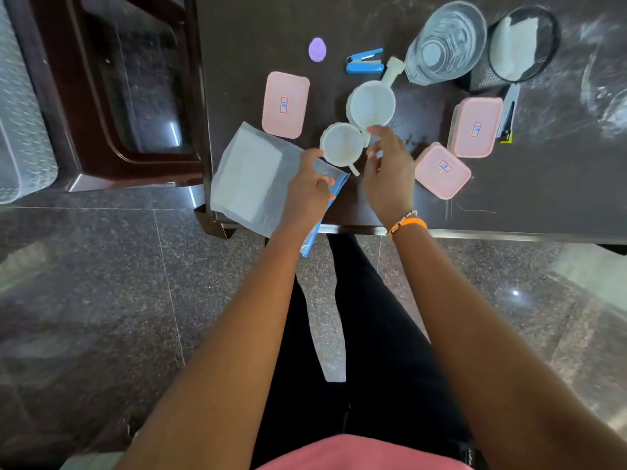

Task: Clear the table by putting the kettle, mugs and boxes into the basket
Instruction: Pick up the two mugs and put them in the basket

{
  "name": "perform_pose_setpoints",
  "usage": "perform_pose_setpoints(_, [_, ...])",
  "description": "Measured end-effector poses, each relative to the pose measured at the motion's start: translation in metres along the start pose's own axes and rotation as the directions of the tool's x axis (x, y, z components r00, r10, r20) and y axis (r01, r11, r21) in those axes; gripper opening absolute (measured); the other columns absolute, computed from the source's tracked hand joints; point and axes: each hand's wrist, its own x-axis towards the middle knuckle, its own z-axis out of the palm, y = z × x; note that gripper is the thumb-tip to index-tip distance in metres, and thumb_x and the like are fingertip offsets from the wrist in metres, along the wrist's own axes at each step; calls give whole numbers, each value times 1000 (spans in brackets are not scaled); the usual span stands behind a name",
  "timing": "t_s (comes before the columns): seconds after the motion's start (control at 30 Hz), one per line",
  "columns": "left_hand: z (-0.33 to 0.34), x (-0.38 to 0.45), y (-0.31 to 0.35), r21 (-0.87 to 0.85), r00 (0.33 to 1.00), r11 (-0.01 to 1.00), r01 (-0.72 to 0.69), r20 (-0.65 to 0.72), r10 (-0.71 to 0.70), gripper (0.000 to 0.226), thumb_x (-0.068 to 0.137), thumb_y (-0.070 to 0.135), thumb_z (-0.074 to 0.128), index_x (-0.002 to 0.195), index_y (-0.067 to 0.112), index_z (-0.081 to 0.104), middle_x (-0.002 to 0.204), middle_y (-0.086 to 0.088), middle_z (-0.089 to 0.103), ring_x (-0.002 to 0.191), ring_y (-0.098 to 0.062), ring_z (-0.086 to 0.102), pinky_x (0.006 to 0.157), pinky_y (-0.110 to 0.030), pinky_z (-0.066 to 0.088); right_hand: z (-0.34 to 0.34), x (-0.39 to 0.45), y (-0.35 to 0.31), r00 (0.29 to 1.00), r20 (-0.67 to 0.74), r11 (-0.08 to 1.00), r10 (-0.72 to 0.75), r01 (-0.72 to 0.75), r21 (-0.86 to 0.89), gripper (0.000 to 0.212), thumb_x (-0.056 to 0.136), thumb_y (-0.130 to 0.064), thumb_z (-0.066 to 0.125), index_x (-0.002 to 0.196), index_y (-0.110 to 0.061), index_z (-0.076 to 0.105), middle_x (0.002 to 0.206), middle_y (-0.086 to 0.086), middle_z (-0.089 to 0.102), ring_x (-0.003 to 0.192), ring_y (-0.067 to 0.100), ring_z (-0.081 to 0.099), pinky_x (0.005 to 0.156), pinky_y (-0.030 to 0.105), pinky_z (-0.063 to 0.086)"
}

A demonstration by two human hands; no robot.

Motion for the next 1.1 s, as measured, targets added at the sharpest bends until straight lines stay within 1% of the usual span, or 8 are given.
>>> perform_pose_setpoints(0.13, [11, 17, 13, 194, 995, 980, -51, 100, 32, 53, 90, -7, 39, 138, 15, 40, 130, -16, 53, 116, -29, 54, 98, -39, 47, -10, 30, 12, 992, 127, 981, 21, 4, -195, 63, 81, 12, 35, 138, -15, 42, 123, 19, 58, 109, 36, 56, 87, 44, 46])
perform_pose_setpoints(0.27, [18, 27, 14, 346, 991, 937, -43, 134, -4, 49, 89, -7, 42, 136, 7, 44, 140, -16, 47, 129, -28, 45, 109, -34, 35, -14, 49, 19, 969, 247, 932, -16, 104, -347, 50, 86, 6, 39, 131, -13, 48, 121, 20, 58, 107, 40, 56, 84, 45, 47])
perform_pose_setpoints(0.37, [18, 28, 14, 379, 999, 925, -41, 7, 41, 40, 89, -2, 50, 128, 4, 54, 133, -16, 55, 124, -29, 51, 106, -30, 36, -20, 54, 19, 970, 240, 923, -28, 117, -366, 31, 93, -9, 44, 122, -8, 55, 118, 20, 61, 106, 40, 58, 83, 43, 48])
perform_pose_setpoints(0.5, [13, 22, 17, 372, 994, 927, -44, -74, 77, 30, 87, 10, 61, 117, 4, 62, 120, -17, 63, 112, -29, 58, 102, -32, 44, -33, 44, 16, 982, 181, 947, -55, 109, -302, 27, 92, -10, 47, 115, -3, 59, 115, 21, 64, 105, 37, 59, 84, 38, 48])
perform_pose_setpoints(0.63, [1, -2, 20, 351, 964, 928, -128, -175, 199, 20, 85, 16, 64, 103, 9, 67, 103, -11, 70, 94, -22, 64, 82, -22, 46, -46, 27, 6, 986, 98, 969, -132, 149, -197, 21, 89, -6, 50, 106, -2, 61, 110, 20, 64, 96, 38, 61, 80, 45, 51])
perform_pose_setpoints(0.7, [-16, -19, 18, 304, 935, 935, -184, -238, 262, 14, 84, 14, 64, 97, 10, 68, 95, -10, 71, 88, -23, 65, 76, -26, 47, -47, 16, -11, 979, 71, 972, -189, 197, -131, 18, 88, -6, 53, 103, -3, 62, 106, 19, 65, 90, 36, 62, 78, 45, 51])
perform_pose_setpoints(0.9, [-72, -58, 3, 215, 863, 937, -276, -373, 341, 18, 81, 2, 61, 97, 9, 63, 95, -11, 66, 82, -24, 63, 77, -36, 52, -27, 0, -69, 931, 76, 931, -357, 361, -56, 16, 84, -4, 54, 97, -2, 62, 94, 16, 64, 75, 26, 59, 66, 19, 38])
perform_pose_setpoints(1.1, [-159, -93, -32, 249, 804, 945, -214, -504, 315, 24, 85, -3, 52, 100, 13, 62, 91, 1, 58, 78, -12, 51, 66, -5, 35, 24, -21, -151, 842, 175, 856, -510, 518, 2, 12, 83, 0, 53, 92, 0, 61, 91, 16, 63, 78, 27, 56, 69, 30, 43])
